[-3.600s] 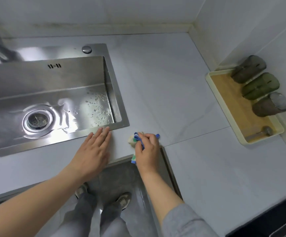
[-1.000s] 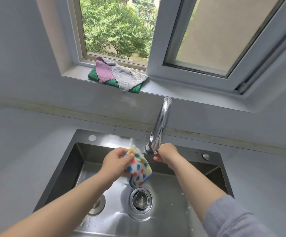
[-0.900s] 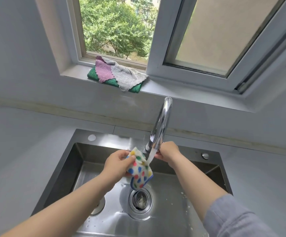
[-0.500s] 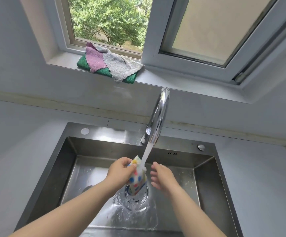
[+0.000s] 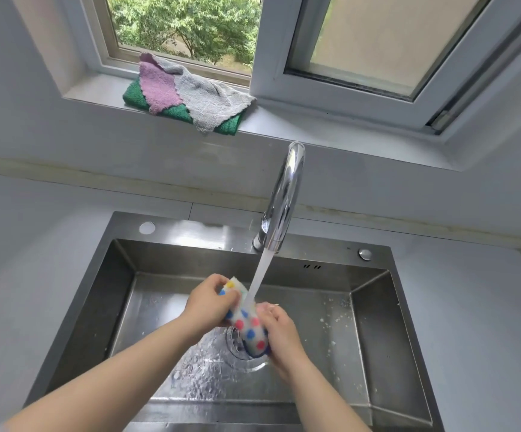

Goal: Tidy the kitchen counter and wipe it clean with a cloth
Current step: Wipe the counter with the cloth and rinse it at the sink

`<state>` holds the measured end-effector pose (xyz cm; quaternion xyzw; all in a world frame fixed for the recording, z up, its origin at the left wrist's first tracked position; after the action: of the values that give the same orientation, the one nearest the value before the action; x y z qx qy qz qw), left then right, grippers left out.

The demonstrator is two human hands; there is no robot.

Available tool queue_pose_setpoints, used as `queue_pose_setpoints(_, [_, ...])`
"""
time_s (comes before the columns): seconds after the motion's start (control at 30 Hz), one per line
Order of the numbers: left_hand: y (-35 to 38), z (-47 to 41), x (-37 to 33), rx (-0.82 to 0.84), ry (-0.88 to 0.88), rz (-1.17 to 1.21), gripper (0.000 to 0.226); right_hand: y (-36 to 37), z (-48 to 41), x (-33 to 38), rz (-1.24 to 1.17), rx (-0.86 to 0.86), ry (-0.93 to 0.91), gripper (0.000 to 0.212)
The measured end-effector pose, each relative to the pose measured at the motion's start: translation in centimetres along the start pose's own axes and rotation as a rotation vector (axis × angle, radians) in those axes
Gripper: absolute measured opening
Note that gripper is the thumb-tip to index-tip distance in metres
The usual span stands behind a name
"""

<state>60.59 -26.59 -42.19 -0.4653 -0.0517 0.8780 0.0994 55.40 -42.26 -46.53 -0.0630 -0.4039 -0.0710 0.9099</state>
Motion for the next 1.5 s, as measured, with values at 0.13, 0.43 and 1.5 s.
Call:
queue_pose_setpoints(0.13, [0.0, 0.0, 2.0, 0.028, -0.104, -0.013, 0.002, -0.8, 0.9, 2.7, 0.174, -0.027, -0.189, 0.008])
queue_pose_setpoints(0.43, [-0.9, 0.8, 0.2, 0.014, 0.143, -0.128, 0.012, 3.2, 1.8, 3.2, 0.843, 0.218, -0.273, 0.025])
queue_pose_setpoints(1.5, [-0.4, 1.4, -3.0, -0.020, 0.403, -0.473, 0.017, -2.2, 0.5, 1.8, 0.314, -0.078, -0.184, 0.006])
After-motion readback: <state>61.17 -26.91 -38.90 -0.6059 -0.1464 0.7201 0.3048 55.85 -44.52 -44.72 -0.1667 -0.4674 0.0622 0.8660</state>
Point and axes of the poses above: each hand's wrist, its own z-axis away from the middle knuckle, its own y-axis out of the palm, x = y × z, the point moved 8 cm from there along -z, towards the middle knuckle, and after that the axes turned 1 degree about y, right-handed, at the moved point
